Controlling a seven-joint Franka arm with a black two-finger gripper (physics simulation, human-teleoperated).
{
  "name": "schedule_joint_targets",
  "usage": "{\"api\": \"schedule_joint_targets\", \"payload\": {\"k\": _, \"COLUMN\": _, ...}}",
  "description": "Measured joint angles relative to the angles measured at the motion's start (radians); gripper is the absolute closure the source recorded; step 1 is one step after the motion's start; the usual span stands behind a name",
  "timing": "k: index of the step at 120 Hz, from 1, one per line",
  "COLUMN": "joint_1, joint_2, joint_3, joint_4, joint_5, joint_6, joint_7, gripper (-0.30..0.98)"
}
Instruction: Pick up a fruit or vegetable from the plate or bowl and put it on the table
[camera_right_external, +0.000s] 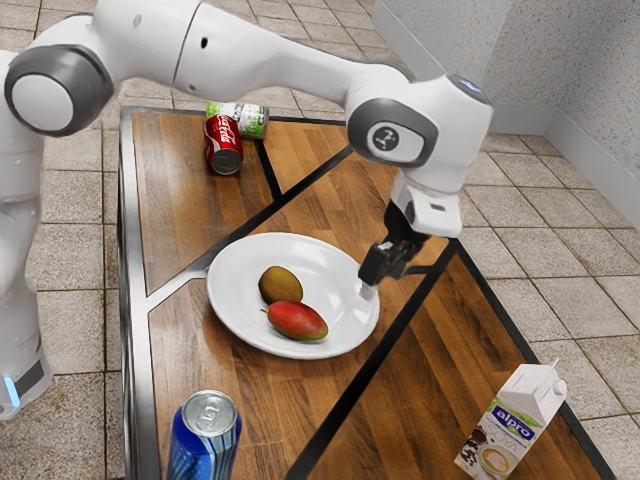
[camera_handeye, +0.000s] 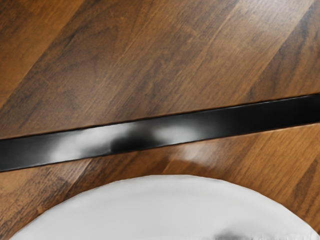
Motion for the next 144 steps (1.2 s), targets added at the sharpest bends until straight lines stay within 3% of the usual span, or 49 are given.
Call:
{"api": "schedule_joint_targets", "payload": {"k": 40, "joint_1": -0.017, "joint_2": -0.204, "joint_3": -0.02, "joint_4": -0.31, "joint_5": -0.033, "joint_6": 0.111, "joint_7": 0.108, "gripper": 0.0}}
{"api": "schedule_joint_targets", "payload": {"k": 106, "joint_1": 0.002, "joint_2": -0.405, "joint_3": 0.01, "joint_4": -0.556, "joint_5": -0.083, "joint_6": 0.164, "joint_7": 0.204, "gripper": 0.0}}
{"api": "schedule_joint_targets", "payload": {"k": 144, "joint_1": 0.002, "joint_2": -0.428, "joint_3": 0.017, "joint_4": -0.594, "joint_5": -0.09, "joint_6": 0.179, "joint_7": 0.233, "gripper": 0.0}}
